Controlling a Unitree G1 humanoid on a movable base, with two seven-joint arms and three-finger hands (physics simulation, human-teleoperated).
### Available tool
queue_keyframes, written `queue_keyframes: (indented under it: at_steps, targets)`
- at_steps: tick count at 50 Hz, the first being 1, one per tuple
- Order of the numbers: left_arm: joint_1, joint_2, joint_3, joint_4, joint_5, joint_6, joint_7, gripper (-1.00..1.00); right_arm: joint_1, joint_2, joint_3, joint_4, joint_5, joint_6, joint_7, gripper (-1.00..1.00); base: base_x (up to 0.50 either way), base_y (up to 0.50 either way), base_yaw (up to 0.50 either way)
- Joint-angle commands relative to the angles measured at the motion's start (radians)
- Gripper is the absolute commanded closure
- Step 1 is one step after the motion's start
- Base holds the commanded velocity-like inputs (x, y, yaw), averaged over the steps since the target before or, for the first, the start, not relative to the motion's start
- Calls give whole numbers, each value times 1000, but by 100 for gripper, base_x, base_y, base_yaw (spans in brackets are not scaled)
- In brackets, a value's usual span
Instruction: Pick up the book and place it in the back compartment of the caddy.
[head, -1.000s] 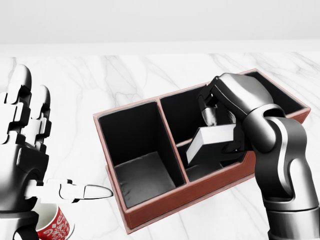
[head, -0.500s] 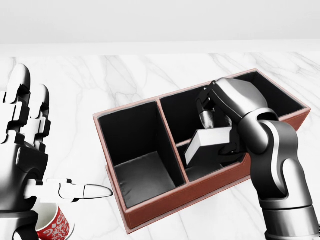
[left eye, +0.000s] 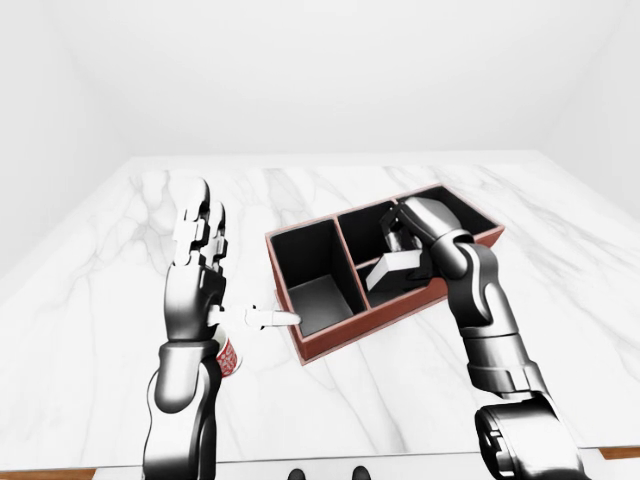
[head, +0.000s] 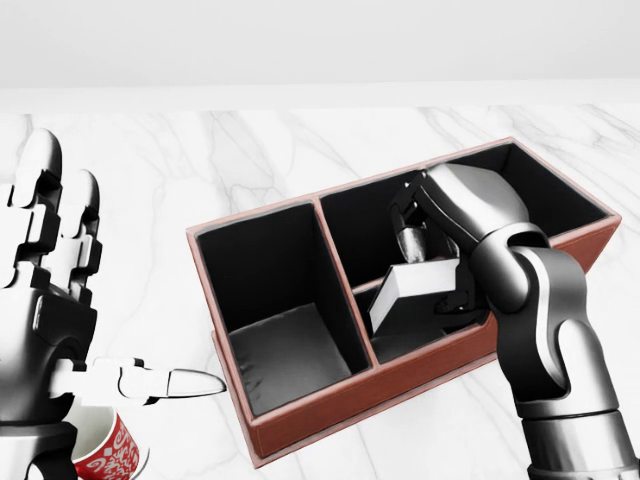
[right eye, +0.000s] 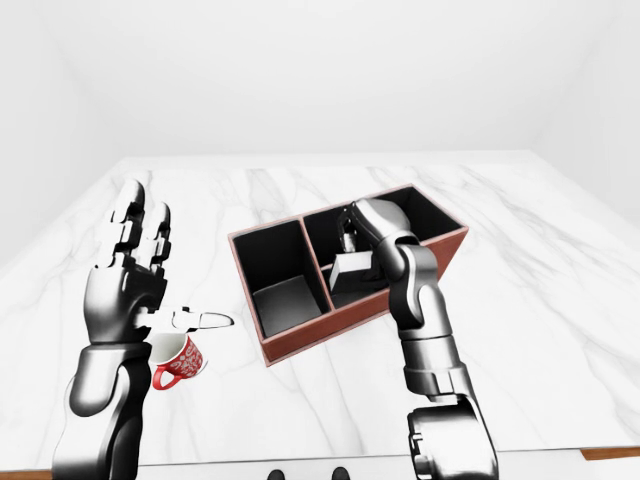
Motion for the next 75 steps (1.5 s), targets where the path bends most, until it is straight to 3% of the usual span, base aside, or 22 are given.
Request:
queue_keyframes:
  at_steps: [1, 56, 75]
  targets:
    - [2, -1, -2, 1, 1, 0, 0, -100, -6, 0, -6, 10, -23, -27, -37, 100, 0, 0, 0]
    - [0, 0, 0, 6, 1, 0, 1, -100, -40, -14, 3, 211, -37, -121, -213, 100, 0, 0, 0]
    - [4, -1, -2, 4, 3, 0, 1, -100, -48, -14, 10, 273, -45, -122, -269, 100, 0, 0, 0]
